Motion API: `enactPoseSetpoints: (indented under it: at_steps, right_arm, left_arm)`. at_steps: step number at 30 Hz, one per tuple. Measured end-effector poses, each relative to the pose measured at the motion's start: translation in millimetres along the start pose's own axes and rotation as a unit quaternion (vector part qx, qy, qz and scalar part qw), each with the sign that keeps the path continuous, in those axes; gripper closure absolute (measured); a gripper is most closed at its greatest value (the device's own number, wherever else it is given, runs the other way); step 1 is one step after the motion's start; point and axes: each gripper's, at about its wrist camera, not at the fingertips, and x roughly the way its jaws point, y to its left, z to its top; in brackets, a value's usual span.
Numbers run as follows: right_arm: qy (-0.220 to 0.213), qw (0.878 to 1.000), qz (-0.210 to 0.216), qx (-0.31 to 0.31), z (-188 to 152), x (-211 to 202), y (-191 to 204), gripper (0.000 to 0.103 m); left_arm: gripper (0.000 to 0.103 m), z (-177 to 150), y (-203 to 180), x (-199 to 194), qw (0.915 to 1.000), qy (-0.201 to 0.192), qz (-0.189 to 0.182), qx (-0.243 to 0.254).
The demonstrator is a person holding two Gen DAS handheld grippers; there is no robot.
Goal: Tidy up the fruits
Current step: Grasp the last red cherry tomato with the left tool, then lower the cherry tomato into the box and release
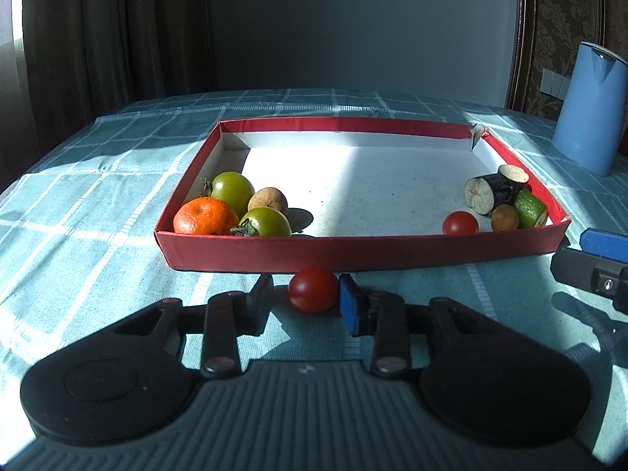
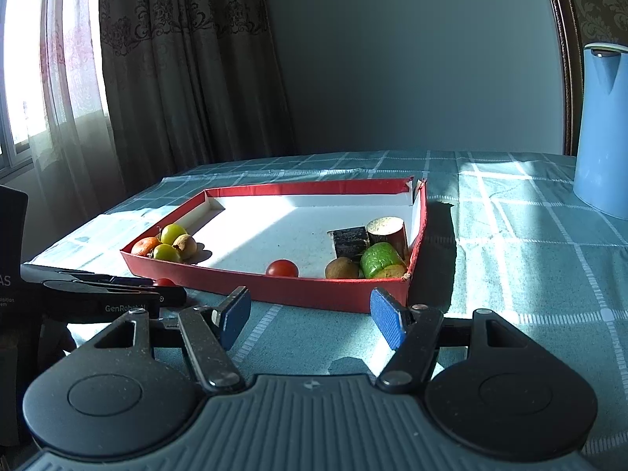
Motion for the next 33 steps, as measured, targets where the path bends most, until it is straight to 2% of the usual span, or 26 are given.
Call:
enactPoseSetpoints:
  at_steps: [2,10,18,24,33]
  right_arm:
    - [0.002,1.0,0.0,-0.004,-1,1,1,0.036]
    - [0.031,0.999,0.016,-0.012,-5,5,7,0.036]
    - [0.046,0.999,0.019,-0.021,-9,9,11,0.036]
    - [0.051,0.998,0.019,-0.019,-10,11,10,0.036]
    - [0.052,0.998,0.019,-0.017,-10,10,9,0.036]
  left_arm:
    - [0.078,0,-1,-1,1.0,-0.002,0.002,0.002]
    - [0.078,4,1,-10,0.9998,-0.016,0.011,-0.006]
    - [0.078,40,-13,-27,0.9976,-0.062,0.03,0.005]
    - [0.078,57,-23,-3,0.9978,-0.048,0.045,0.011]
    - [0.078,49,-24,32,0.9982,-0.015,0.057,0.006]
